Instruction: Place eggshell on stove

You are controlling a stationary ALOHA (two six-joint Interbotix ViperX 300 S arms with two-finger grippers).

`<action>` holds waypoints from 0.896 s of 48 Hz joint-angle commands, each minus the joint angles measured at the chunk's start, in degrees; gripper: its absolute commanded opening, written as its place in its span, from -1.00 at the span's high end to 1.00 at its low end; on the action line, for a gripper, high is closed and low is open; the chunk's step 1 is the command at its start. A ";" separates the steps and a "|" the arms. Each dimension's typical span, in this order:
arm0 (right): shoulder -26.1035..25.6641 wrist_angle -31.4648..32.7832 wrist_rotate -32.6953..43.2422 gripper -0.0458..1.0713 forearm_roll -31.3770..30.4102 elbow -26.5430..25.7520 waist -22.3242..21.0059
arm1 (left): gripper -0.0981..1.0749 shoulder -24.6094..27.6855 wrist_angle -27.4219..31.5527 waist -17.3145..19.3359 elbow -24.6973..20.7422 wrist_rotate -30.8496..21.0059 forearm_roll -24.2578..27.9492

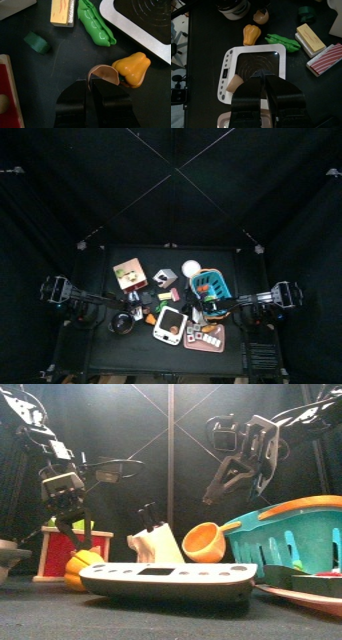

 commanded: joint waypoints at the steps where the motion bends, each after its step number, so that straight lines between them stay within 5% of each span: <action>1: -0.70 -0.44 0.00 0.12 0.00 -1.14 -0.09 | 0.02 -1.76 -0.26 0.09 -1.67 0.18 0.35; 17: -0.70 -0.44 -0.18 0.12 0.00 -1.23 -0.09 | 0.02 -3.43 -4.75 0.09 -3.78 0.18 1.67; 30: -0.70 -0.44 -0.18 0.12 0.00 -1.14 -0.18 | 0.02 1.41 -14.59 0.35 -6.33 0.18 2.11; 43: -0.62 -0.44 0.18 0.12 0.00 -0.88 -0.18 | 0.02 7.38 -17.23 0.44 -10.28 0.18 2.11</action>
